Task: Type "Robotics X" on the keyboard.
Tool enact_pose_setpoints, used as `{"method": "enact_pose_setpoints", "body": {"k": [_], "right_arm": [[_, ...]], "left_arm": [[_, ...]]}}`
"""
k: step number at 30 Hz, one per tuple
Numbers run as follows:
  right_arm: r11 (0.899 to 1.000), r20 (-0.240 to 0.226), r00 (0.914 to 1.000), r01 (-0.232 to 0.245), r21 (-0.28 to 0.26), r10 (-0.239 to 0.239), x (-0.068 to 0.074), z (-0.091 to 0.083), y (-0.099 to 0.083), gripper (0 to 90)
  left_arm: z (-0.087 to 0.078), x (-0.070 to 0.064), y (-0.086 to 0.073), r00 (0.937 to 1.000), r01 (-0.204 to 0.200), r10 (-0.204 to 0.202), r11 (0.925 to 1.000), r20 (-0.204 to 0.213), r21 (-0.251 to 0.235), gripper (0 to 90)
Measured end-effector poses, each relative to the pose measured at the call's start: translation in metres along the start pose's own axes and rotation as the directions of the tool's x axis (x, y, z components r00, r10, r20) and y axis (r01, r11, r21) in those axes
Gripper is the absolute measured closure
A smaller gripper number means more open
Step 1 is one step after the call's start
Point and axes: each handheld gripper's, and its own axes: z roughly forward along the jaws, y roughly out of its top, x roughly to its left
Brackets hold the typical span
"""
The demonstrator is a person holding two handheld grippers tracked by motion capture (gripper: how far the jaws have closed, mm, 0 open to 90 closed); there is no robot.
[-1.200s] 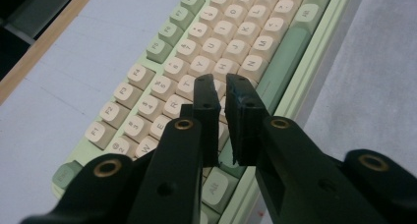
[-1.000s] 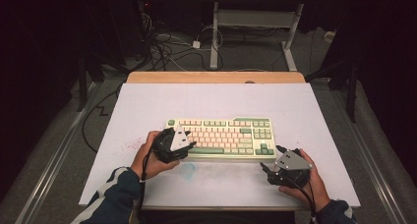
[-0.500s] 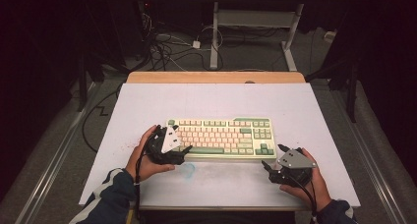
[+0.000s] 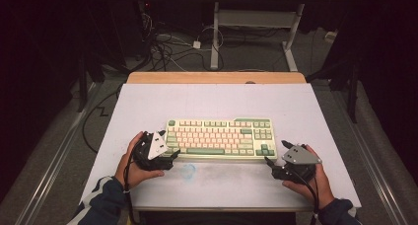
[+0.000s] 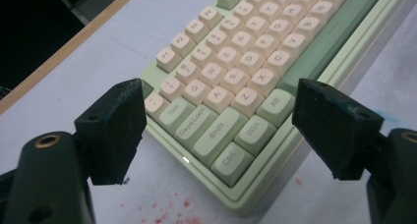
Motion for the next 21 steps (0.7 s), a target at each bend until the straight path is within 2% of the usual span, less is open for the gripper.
{"method": "enact_pose_setpoints", "body": {"k": [4,6,9,11,13,18,21], "right_arm": [[1.0,-0.013,0.9998,-0.016,-0.002,0.016,-0.005,0.001,0.004,28.8],[0.999,-0.062,0.9976,-0.033,-0.017,0.032,-0.009,-0.001,0.007,29.4],[0.998,-0.104,0.9928,-0.061,-0.019,0.058,-0.015,0.0,0.014,37.0],[0.998,-0.102,0.9928,-0.065,-0.009,0.064,-0.016,0.002,0.019,46.4],[0.999,-0.13,0.9901,-0.054,0.0,0.054,-0.017,0.004,0.023,54.1],[0.999,-0.158,0.9873,-0.008,0.038,0.014,-0.013,0.017,0.032,71.9],[0.999,-0.189,0.982,0.003,0.047,0.006,-0.011,0.024,0.038,83.5]], "left_arm": [[-0.005,0.003,-0.004,0.9999,0.008,-0.008,0.9999,-0.006,0.006,20.0],[-0.008,0.005,-0.007,0.9999,0.005,-0.004,0.9999,-0.013,0.015,20.0],[-0.011,0.008,-0.009,0.9998,0.006,-0.006,0.9997,-0.021,0.024,20.0],[-0.013,0.009,-0.01,0.9997,0.014,-0.013,0.9996,-0.021,0.026,20.0],[-0.016,0.01,-0.011,0.9996,0.017,-0.016,0.9995,-0.025,0.025,20.0],[-0.02,0.013,-0.014,0.9992,0.017,-0.015,0.9991,-0.038,0.04,19.6],[-0.022,0.014,-0.016,0.9988,0.024,-0.022,0.9987,-0.043,0.045,19.5]]}}
